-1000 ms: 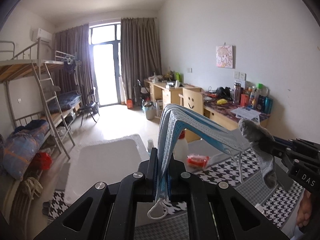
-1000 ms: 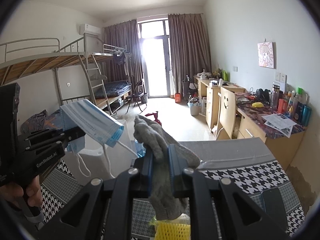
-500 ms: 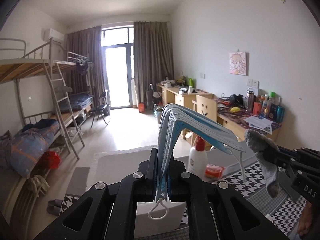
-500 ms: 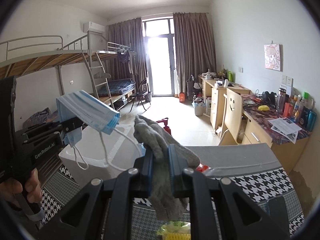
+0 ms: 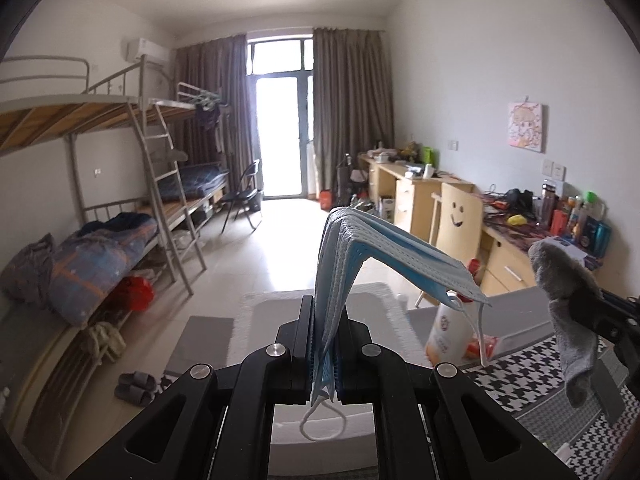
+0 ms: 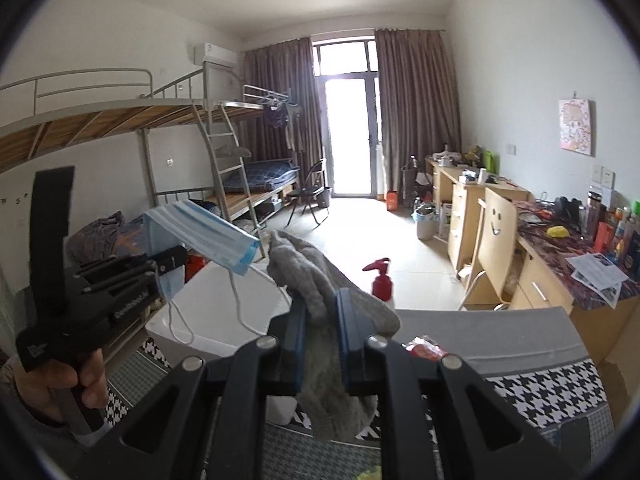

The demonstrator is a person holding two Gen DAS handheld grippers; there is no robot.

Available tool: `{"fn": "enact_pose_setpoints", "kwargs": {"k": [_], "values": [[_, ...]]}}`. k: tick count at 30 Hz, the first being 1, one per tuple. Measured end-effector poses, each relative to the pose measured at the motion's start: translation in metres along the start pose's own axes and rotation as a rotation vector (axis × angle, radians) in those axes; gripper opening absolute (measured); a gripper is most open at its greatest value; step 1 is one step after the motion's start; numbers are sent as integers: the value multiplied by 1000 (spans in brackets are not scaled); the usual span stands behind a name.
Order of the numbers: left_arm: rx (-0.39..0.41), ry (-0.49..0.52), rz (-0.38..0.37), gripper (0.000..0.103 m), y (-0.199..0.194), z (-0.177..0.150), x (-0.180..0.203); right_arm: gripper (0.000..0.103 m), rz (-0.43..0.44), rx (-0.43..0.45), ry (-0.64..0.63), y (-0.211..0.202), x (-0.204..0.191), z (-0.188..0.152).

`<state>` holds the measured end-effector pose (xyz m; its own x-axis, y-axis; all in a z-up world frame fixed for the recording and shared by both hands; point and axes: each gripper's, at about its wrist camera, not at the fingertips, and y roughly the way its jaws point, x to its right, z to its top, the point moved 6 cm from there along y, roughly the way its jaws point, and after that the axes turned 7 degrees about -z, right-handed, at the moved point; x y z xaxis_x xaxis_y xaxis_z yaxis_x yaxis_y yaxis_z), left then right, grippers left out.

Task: Organize soft objects
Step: 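Lower the mask into the foam box and open the left tool while the right holds the sock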

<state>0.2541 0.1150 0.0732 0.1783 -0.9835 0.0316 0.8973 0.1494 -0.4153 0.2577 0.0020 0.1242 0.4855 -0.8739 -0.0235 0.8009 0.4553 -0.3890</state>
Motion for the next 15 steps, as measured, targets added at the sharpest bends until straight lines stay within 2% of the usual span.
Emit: {"fn": "enact_pose_setpoints", "kwargs": {"k": [15], "values": [[-69,-23,51,8,21,-6,-18,17,66,-23,-39,19,-23,6]]}}
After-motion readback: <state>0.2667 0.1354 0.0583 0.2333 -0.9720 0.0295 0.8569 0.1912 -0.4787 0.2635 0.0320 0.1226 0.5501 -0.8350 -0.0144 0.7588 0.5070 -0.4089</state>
